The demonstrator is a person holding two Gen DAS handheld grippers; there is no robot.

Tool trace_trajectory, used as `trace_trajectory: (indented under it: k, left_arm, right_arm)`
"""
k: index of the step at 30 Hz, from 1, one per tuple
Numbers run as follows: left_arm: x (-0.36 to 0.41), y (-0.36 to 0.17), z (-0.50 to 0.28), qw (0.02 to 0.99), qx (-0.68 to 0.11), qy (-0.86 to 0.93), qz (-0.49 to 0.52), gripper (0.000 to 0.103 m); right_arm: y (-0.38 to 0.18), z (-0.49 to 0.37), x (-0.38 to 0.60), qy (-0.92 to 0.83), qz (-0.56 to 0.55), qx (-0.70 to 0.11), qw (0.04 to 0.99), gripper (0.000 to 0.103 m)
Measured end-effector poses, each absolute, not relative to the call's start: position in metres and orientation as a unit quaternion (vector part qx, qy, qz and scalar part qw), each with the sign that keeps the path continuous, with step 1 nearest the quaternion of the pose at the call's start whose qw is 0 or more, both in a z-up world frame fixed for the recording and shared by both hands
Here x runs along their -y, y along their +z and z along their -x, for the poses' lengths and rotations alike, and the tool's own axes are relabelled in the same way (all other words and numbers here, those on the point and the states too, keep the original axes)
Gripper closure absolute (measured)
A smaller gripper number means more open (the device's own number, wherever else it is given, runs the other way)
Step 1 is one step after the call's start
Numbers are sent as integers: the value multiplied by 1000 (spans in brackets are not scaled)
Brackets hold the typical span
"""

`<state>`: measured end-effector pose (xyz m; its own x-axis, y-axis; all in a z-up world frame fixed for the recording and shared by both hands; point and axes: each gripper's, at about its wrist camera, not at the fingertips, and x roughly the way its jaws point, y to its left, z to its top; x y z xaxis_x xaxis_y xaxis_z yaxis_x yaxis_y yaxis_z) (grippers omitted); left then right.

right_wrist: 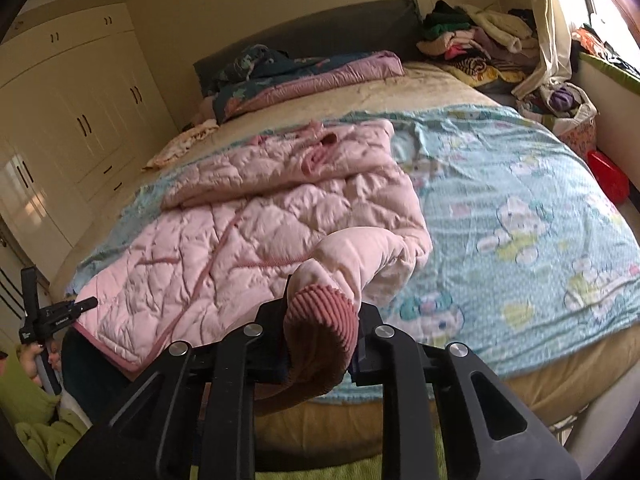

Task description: Fold large clothes

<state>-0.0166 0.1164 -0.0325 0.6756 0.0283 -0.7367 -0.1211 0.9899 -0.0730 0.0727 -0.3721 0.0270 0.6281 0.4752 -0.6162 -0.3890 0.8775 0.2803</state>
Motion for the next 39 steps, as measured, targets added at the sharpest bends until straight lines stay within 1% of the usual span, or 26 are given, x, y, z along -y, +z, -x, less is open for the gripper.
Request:
trace_trajectory:
  k: [7,19,32,39]
  left_arm:
    - [-121,-2,-3,930,-358,41,70,94]
    - [-129,31,-28,943,-318,41,89,94]
    - [-130,63,-52,955,-277,36,94,94]
    - [-145,86,-69,960,-251,32,118,94]
  right_arm:
    - [46,-84,372,243,-79,-334,907,85]
    - [76,-107,366,260,-95,-296,914,86]
    - [96,-129,364,263,-112,-283,916,87]
    - [121,-140,368,258,-121,-267,921,87]
